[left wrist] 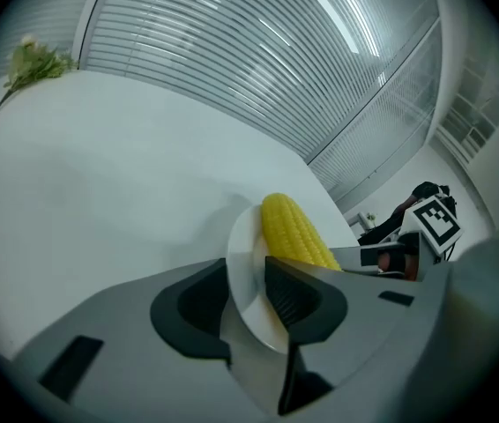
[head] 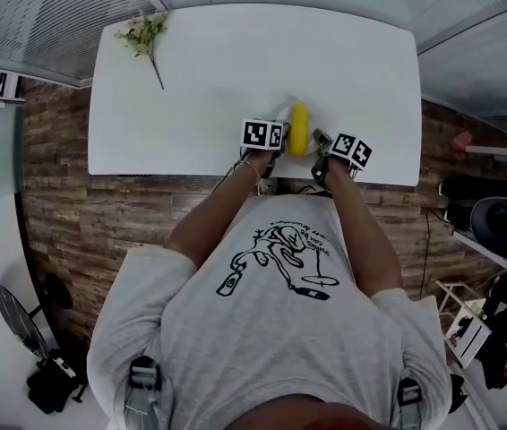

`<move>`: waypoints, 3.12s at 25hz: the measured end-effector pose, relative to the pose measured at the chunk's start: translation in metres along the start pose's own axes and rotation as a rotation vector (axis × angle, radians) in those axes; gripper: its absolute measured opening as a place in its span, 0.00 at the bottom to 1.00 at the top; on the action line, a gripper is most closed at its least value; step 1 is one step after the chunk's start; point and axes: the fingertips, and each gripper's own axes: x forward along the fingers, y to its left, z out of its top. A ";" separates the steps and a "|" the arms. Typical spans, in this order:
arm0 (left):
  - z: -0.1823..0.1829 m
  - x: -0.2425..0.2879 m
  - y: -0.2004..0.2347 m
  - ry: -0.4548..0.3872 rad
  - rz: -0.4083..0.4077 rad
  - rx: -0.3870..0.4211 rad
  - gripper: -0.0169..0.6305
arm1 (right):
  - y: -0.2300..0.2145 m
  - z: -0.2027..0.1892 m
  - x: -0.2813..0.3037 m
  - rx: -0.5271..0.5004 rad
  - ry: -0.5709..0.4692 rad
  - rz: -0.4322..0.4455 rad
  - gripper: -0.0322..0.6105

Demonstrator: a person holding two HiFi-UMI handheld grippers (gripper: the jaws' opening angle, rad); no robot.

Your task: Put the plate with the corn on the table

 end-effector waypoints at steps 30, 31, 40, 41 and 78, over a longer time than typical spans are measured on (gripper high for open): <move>-0.001 0.002 0.003 0.043 0.212 0.378 0.25 | -0.005 0.004 0.002 -0.275 0.065 -0.185 0.21; -0.001 0.002 0.003 0.043 0.210 0.381 0.25 | -0.006 0.003 0.001 -0.287 0.068 -0.195 0.21; -0.003 0.001 0.002 0.057 0.211 0.413 0.25 | -0.004 0.001 0.000 -0.485 0.103 -0.284 0.30; -0.003 0.001 0.001 0.055 0.207 0.409 0.25 | -0.004 0.000 0.000 -0.498 0.103 -0.283 0.30; 0.121 -0.288 -0.141 -0.779 -0.065 0.529 0.06 | 0.221 0.055 -0.241 -0.993 -0.559 0.145 0.10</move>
